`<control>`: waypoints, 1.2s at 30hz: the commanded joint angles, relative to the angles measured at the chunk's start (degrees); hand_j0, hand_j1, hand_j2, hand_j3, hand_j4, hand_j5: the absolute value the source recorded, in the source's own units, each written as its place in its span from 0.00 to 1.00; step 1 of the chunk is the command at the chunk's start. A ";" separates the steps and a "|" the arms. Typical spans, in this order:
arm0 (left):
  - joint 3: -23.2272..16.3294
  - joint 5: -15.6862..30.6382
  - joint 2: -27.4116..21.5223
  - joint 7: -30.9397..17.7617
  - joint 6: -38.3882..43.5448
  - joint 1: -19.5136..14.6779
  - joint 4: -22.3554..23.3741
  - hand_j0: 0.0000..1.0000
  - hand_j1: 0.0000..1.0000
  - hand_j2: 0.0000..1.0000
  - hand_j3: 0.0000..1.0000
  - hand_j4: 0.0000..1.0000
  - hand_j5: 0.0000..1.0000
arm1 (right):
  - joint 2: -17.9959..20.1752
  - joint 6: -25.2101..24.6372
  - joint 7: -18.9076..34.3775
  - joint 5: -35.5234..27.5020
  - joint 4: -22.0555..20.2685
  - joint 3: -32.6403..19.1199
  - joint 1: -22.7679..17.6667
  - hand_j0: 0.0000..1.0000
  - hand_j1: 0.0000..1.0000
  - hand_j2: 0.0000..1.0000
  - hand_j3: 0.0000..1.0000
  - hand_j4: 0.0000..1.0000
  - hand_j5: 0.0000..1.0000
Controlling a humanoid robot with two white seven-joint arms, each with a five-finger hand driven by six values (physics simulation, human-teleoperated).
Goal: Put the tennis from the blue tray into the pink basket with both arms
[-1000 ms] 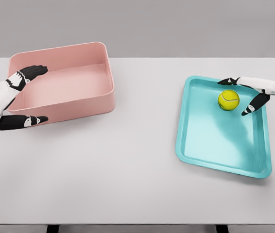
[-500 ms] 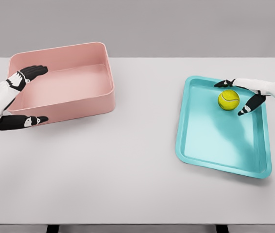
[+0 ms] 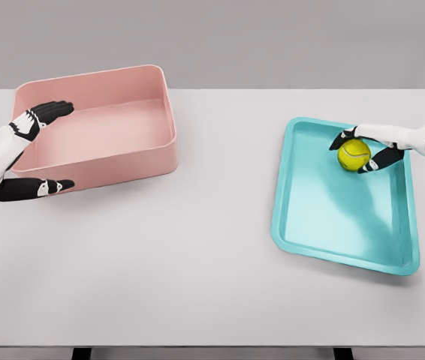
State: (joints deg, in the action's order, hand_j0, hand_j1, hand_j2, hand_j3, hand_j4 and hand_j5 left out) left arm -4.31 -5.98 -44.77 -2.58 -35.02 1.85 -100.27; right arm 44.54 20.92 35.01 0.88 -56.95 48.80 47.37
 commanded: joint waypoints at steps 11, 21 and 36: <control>0.01 0.36 -0.06 0.03 0.02 0.09 -0.02 1.00 1.00 1.00 1.00 1.00 1.00 | 0.02 3.16 -0.01 -0.88 -2.20 -3.71 2.64 0.38 0.38 0.38 0.38 0.38 0.38; 0.09 0.36 -0.06 0.03 0.02 0.00 -0.02 1.00 1.00 1.00 1.00 1.00 1.00 | -5.86 3.25 -0.01 -0.62 -23.46 -1.70 1.76 0.38 0.38 0.38 0.38 0.38 0.38; 0.09 0.27 -0.06 0.03 0.02 0.09 0.07 1.00 1.00 1.00 1.00 1.00 1.00 | -18.35 -1.23 -0.01 0.87 -28.83 12.46 2.11 0.39 0.39 0.39 0.39 0.39 0.39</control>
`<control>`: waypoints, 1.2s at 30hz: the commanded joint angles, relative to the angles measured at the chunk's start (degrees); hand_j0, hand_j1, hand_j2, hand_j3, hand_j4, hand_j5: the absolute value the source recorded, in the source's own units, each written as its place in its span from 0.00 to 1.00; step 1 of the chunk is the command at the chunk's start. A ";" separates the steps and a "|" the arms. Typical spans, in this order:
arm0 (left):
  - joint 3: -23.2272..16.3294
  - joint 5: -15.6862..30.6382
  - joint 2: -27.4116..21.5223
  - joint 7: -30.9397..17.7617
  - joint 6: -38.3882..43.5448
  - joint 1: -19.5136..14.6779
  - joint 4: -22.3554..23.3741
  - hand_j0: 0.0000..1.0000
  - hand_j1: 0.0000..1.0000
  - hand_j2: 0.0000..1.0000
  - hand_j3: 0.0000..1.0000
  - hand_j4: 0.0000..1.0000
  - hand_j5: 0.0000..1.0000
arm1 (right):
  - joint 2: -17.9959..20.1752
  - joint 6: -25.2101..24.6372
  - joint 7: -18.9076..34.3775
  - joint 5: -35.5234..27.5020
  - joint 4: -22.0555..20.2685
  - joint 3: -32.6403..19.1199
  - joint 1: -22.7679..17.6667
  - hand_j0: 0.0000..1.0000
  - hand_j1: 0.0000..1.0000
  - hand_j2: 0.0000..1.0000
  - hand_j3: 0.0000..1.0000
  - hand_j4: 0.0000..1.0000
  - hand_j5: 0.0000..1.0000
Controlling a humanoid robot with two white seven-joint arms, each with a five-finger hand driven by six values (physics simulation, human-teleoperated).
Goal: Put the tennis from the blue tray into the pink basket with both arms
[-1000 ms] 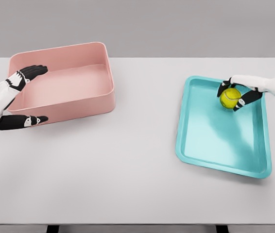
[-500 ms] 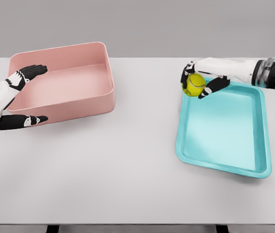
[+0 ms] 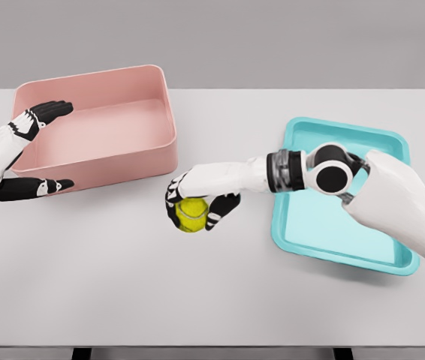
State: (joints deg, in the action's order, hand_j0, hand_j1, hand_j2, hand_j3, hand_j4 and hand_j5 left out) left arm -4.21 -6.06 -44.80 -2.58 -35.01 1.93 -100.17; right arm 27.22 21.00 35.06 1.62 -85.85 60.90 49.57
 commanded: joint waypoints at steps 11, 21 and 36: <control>4.12 0.44 -0.47 0.20 0.01 5.18 -0.02 1.00 1.00 1.00 1.00 1.00 1.00 | -2.87 -1.40 -0.06 6.29 1.38 -0.43 0.00 1.00 1.00 1.00 1.00 1.00 1.00; 4.82 0.62 -1.96 0.29 0.01 6.85 -0.55 1.00 1.00 1.00 1.00 1.00 1.00 | 21.11 7.39 -0.06 -4.51 -11.45 -29.25 -9.14 1.00 1.00 1.00 1.00 1.00 1.00; 4.29 0.35 -10.14 -4.63 0.01 12.83 -0.90 1.00 1.00 1.00 1.00 1.00 1.00 | 35.80 9.59 -0.06 -20.17 -9.69 -38.66 -19.51 1.00 1.00 1.00 1.00 1.00 1.00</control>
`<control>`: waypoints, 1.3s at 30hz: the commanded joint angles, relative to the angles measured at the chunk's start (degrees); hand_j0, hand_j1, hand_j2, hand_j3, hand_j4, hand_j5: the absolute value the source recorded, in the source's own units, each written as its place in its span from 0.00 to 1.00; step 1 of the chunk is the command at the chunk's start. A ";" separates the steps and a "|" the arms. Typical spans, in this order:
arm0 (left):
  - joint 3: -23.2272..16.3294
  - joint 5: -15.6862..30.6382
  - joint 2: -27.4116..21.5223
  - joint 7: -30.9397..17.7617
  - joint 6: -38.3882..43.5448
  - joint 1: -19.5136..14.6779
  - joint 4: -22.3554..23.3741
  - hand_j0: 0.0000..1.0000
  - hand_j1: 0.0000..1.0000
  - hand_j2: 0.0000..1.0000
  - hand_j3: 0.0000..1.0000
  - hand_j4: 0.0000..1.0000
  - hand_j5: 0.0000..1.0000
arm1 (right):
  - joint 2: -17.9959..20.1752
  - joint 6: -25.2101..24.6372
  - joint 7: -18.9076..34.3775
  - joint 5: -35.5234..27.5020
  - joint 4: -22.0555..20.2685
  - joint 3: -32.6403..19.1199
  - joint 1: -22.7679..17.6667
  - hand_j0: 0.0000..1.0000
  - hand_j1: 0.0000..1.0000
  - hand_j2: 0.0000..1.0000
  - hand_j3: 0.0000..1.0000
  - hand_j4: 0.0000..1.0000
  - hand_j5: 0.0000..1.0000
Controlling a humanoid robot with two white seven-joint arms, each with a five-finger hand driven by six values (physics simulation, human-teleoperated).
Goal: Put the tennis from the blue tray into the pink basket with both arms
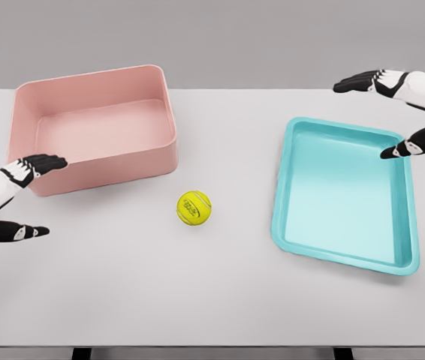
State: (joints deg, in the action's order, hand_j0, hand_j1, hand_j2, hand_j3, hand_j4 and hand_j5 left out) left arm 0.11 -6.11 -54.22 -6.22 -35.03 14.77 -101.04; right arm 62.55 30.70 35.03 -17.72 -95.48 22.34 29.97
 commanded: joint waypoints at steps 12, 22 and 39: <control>-7.76 8.30 -2.73 -0.46 0.03 0.53 -0.03 1.00 1.00 1.00 1.00 1.00 1.00 | 0.03 -0.12 -0.03 -0.83 -0.76 -0.02 -1.05 1.00 1.00 1.00 1.00 1.00 1.00; -16.02 12.70 -2.38 2.17 0.03 0.44 -0.29 1.00 1.00 1.00 1.00 1.00 1.00 | 0.55 -0.12 -0.03 -3.28 -4.53 -0.72 -1.32 1.00 1.00 1.00 1.00 1.00 1.00; -24.98 16.30 4.91 2.08 0.03 -7.12 -0.47 0.99 0.99 0.99 0.99 0.99 0.99 | 0.91 -0.12 -0.03 -5.57 -4.97 -0.55 -1.76 1.00 1.00 1.00 1.00 1.00 1.00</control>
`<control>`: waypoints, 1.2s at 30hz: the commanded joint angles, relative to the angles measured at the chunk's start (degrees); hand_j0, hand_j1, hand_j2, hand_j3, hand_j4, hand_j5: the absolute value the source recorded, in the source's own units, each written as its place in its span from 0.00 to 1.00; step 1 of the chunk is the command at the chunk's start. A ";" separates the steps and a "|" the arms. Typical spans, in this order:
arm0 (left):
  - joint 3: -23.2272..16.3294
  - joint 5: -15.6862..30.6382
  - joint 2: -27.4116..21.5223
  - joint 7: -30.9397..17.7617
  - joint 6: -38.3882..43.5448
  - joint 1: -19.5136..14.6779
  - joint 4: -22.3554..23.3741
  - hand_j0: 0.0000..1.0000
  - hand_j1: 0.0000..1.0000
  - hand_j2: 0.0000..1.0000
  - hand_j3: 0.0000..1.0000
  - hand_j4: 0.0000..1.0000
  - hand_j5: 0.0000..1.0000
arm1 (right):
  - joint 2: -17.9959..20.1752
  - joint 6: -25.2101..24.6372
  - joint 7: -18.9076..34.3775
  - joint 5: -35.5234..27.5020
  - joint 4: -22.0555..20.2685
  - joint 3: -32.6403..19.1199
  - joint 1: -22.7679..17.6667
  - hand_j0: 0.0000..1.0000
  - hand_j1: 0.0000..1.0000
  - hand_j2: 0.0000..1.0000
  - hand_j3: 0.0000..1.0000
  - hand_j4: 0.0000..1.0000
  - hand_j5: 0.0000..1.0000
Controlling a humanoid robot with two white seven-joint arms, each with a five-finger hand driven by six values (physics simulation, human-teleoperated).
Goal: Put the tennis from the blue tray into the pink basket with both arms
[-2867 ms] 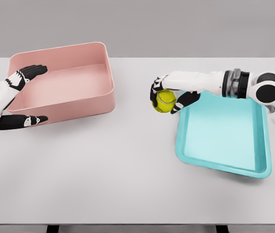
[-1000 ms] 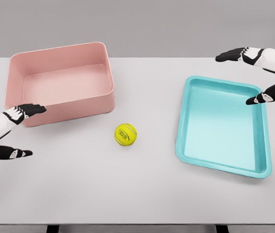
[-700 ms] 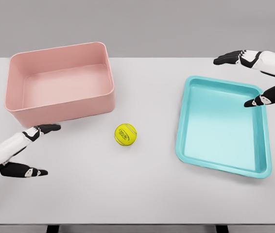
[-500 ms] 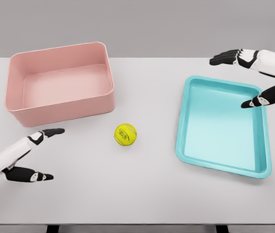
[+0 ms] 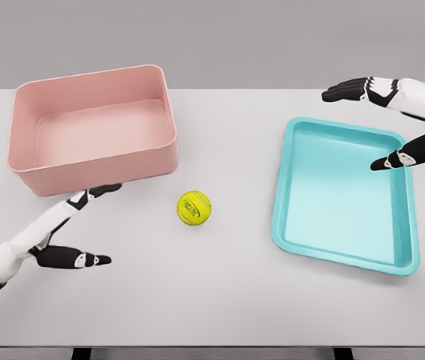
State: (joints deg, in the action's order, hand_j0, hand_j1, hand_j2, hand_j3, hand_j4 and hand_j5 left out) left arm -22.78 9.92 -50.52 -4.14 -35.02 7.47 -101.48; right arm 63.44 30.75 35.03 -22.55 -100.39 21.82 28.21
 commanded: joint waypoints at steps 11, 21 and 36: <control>-5.96 1.25 8.06 0.01 0.02 -2.90 -0.03 0.98 0.98 0.98 0.98 0.98 0.98 | 0.46 -0.07 -0.03 -1.27 -0.07 0.42 -0.79 1.00 1.00 1.00 1.00 1.00 1.00; -7.80 4.85 14.04 -0.08 0.91 -5.27 0.06 0.98 0.98 0.98 0.98 0.98 0.98 | 0.54 1.07 -0.03 -1.09 -0.16 -0.81 -4.13 1.00 1.00 1.00 1.00 1.00 1.00; -8.33 9.33 15.01 -0.08 20.78 -7.65 0.50 0.99 0.99 0.99 0.99 0.99 0.99 | -0.25 0.28 -0.03 -1.18 -0.07 -0.64 -4.39 1.00 1.00 1.00 1.00 1.00 1.00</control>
State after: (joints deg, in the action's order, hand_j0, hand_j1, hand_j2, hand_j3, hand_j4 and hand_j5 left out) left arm -31.10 19.07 -35.46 -4.24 -15.16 -0.26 -101.04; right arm 63.30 31.26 35.03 -23.28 -100.50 21.14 23.82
